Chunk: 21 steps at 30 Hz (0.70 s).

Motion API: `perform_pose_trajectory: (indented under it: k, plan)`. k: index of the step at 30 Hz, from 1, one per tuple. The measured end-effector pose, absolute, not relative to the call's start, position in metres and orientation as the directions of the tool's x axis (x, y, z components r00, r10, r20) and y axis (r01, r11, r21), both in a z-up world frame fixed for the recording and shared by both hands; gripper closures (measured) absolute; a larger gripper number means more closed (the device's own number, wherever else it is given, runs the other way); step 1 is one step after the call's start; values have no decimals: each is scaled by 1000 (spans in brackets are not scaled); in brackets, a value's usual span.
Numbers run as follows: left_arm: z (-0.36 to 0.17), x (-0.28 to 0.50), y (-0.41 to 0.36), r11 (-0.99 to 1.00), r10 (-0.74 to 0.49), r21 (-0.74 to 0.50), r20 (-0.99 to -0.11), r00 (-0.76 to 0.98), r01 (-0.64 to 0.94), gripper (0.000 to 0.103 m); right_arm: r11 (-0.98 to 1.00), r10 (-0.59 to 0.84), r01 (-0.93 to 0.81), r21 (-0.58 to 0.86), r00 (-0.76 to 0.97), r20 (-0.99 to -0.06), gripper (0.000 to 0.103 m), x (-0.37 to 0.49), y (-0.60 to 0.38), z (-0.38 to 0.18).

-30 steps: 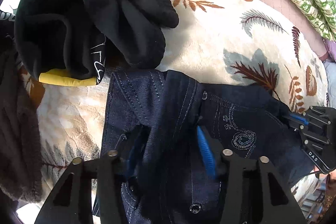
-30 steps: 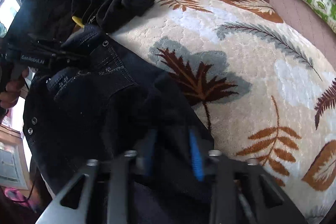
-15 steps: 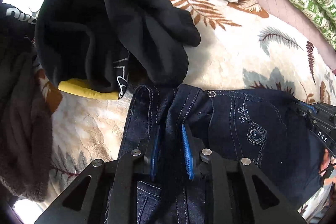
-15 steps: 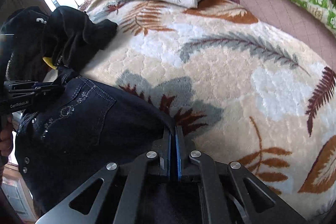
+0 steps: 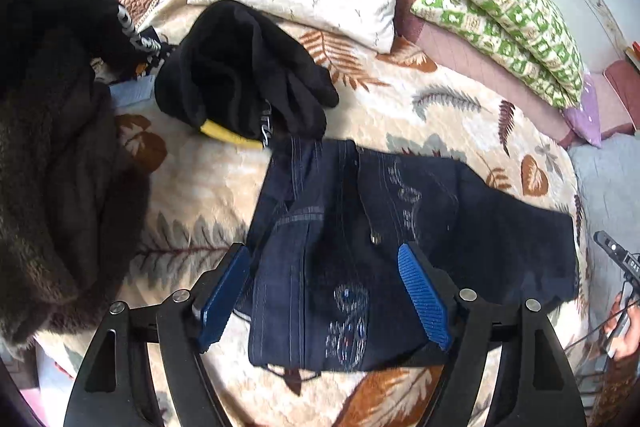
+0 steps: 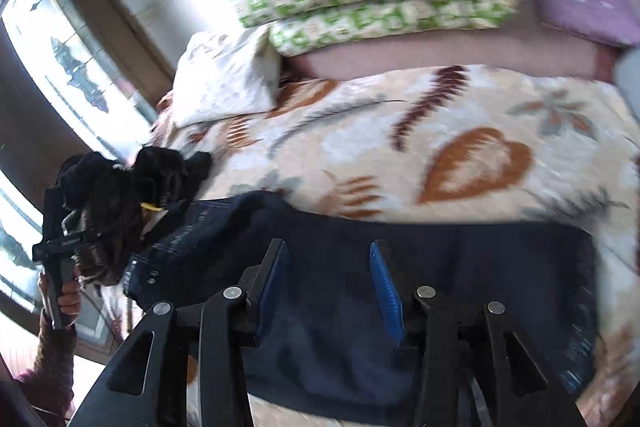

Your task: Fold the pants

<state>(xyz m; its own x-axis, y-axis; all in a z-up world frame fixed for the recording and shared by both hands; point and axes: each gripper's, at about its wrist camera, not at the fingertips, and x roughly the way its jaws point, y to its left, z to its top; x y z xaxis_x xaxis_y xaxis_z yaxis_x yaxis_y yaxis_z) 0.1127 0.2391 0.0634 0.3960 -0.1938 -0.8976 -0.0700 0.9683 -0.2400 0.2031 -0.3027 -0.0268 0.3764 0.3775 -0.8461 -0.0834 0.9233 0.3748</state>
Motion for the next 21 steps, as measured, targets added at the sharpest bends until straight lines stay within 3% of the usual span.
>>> perform_pose_trajectory:
  k: [2,4,12,21]
  plan:
    - [51,99,236,969,-193,-235,-911,364,-75,26,960,236,52,276,383,-893,54,167,-362,-26]
    - [35,92,238,967,-184,-232,-924,335,-109,26,947,190,178,268,362,-913,54,133,-410,-32]
    - [4,78,250,878,-316,-406,-889,332,-252,25,730,402,448,515,328,-855,54,73,-452,-99]
    - [13,60,271,825,-341,-472,-855,392,-312,22,546,337,647,532,412,-846,55,72,-471,-127]
